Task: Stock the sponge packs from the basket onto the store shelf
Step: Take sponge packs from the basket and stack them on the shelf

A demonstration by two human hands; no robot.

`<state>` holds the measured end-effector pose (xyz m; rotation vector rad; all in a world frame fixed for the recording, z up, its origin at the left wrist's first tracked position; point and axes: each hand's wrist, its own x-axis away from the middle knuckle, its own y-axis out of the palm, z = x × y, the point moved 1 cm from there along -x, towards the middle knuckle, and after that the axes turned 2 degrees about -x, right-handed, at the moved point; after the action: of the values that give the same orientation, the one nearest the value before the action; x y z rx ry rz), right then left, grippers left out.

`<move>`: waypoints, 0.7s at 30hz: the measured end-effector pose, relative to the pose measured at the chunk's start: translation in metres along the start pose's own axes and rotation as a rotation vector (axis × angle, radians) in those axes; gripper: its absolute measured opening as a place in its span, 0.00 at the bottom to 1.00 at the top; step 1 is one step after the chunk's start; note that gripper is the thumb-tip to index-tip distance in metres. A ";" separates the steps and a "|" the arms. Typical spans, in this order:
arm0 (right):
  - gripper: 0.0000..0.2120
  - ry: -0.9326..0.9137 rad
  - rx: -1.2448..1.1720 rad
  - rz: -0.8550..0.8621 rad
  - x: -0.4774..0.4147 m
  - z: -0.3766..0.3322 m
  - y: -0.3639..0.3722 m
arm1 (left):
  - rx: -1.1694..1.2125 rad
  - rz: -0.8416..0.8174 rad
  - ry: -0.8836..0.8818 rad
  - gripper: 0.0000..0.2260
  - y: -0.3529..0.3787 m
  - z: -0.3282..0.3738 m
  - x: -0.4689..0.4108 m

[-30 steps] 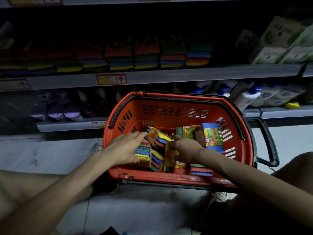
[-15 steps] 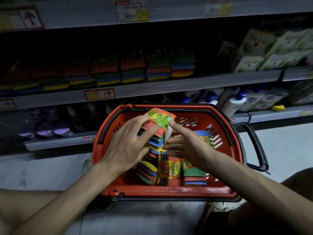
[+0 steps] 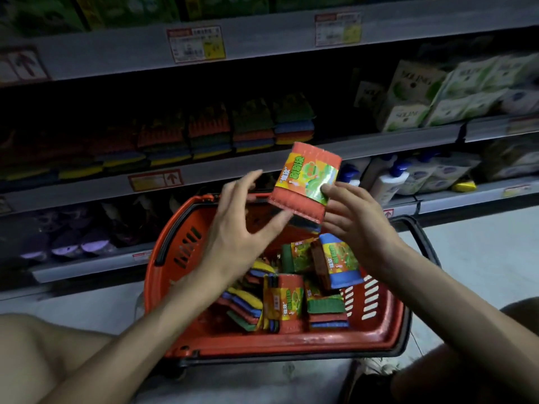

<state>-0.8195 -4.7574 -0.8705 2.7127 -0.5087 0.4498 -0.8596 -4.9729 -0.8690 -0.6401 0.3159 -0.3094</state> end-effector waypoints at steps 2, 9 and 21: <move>0.23 -0.045 0.014 0.017 0.002 -0.010 -0.003 | 0.321 -0.047 -0.255 0.33 0.008 0.002 -0.010; 0.21 -0.156 0.044 0.132 0.002 -0.023 -0.012 | 0.739 0.026 -0.441 0.15 0.037 0.027 -0.037; 0.26 -0.231 0.249 0.065 -0.007 -0.045 -0.030 | 0.683 0.260 -0.293 0.08 0.082 0.060 -0.079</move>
<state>-0.8243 -4.7116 -0.8411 3.0151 -0.6410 0.2292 -0.8939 -4.8491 -0.8590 0.0354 -0.0015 -0.0575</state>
